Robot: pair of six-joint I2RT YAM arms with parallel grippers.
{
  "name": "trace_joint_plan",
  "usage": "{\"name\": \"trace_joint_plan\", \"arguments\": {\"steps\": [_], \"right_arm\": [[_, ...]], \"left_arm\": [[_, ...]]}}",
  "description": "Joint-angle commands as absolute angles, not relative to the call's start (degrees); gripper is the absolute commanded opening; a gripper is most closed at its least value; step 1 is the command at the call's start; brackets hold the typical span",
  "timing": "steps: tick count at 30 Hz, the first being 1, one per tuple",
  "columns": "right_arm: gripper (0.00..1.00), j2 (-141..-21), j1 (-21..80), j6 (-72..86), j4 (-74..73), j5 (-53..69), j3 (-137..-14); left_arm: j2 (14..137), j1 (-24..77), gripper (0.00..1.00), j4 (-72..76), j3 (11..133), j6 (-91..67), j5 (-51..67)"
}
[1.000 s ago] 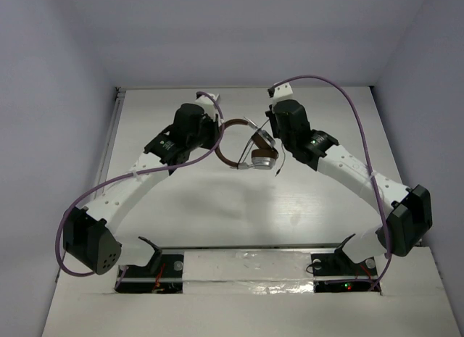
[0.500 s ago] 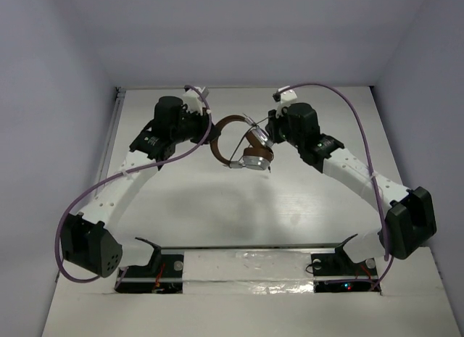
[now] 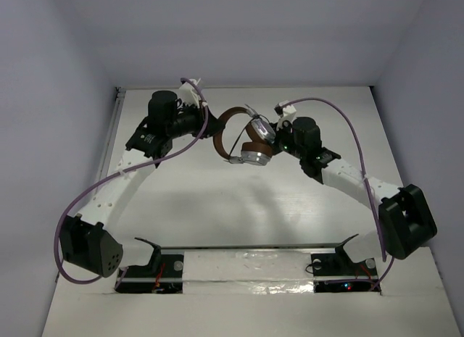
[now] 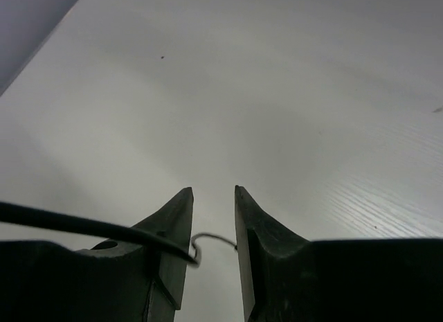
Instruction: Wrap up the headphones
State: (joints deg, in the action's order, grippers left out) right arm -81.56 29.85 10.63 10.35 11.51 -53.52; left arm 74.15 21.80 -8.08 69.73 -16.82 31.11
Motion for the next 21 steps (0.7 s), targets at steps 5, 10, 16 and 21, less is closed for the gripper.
{"name": "trace_joint_plan", "arguments": {"steps": [5, 10, 16, 21], "right_arm": [[0.33, -81.47, 29.36, 15.47, 24.96, 17.13, -50.45], [0.33, -82.71, 29.36, 17.75, 28.48, 18.55, -48.17], [0.37, -84.63, 29.36, 19.95, 33.83, 19.16, -46.23], [0.34, -85.78, 29.36, 20.83, 36.21, 18.81, -46.41]], "left_arm": [[71.54, 20.57, 0.00, -2.99, 74.79, -20.83, 33.22], [71.28, 19.34, 0.00, -2.20, 75.15, -22.76, 33.05], [71.02, 19.34, 0.00, -1.06, 75.23, -24.26, 33.75], [70.84, 19.34, 0.00, -1.23, 75.59, -24.52, 33.49]]}}
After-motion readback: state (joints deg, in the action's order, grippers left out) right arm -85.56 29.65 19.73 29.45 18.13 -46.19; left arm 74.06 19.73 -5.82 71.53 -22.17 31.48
